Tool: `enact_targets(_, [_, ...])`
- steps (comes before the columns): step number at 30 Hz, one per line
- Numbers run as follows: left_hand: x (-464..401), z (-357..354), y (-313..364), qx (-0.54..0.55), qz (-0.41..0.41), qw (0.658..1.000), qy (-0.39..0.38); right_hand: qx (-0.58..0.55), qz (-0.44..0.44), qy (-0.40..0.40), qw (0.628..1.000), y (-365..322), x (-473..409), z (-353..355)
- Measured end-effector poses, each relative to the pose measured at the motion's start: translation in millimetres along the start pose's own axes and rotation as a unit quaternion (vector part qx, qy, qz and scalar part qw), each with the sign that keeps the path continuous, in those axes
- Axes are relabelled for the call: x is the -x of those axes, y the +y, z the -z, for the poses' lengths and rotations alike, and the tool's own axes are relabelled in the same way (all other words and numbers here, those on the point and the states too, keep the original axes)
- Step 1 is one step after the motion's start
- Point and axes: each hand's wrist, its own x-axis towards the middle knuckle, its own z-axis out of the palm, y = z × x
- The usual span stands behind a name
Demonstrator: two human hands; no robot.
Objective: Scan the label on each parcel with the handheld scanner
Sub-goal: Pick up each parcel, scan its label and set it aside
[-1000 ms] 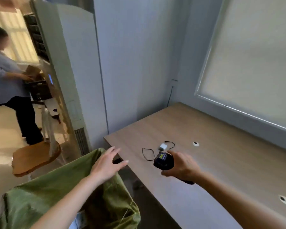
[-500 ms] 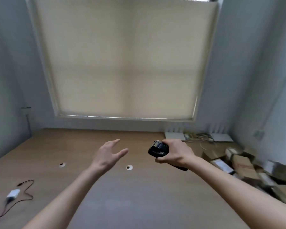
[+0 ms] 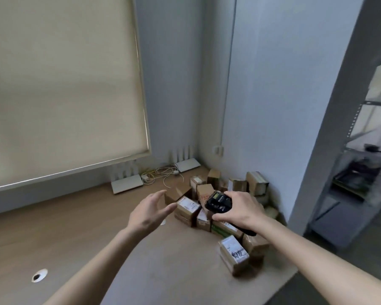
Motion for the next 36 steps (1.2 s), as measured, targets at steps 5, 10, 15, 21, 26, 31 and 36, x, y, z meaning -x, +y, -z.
enact_targets(5, [-79,-58,16,0.009,-0.022,0.999,-0.039,0.005,-0.066,-0.001,0.998,61,-54,-2])
enact_targets(10, [-147,-125,9,0.017,-0.022,0.997,-0.076,0.011,-0.105,-0.034,0.994,110,-116,-29])
enact_targets(15, [-186,-204,-2,0.002,-0.026,0.991,-0.135,-0.012,-0.167,-0.066,0.984,160,-146,-82])
enact_targets(21, [-182,-310,-14,-0.004,0.0,0.971,-0.24,-0.036,-0.246,-0.15,0.957,222,-137,-160])
enact_targets(26, [-150,-388,-32,0.014,0.071,0.947,-0.312,-0.039,-0.263,-0.234,0.935,262,-120,-217])
enact_targets(31, [-126,-430,-48,0.047,0.152,0.928,-0.337,-0.041,-0.247,-0.24,0.938,286,-111,-246])
enact_targets(36, [-121,-448,-54,0.094,0.186,0.919,-0.334,-0.067,-0.23,-0.235,0.942,305,-112,-255])
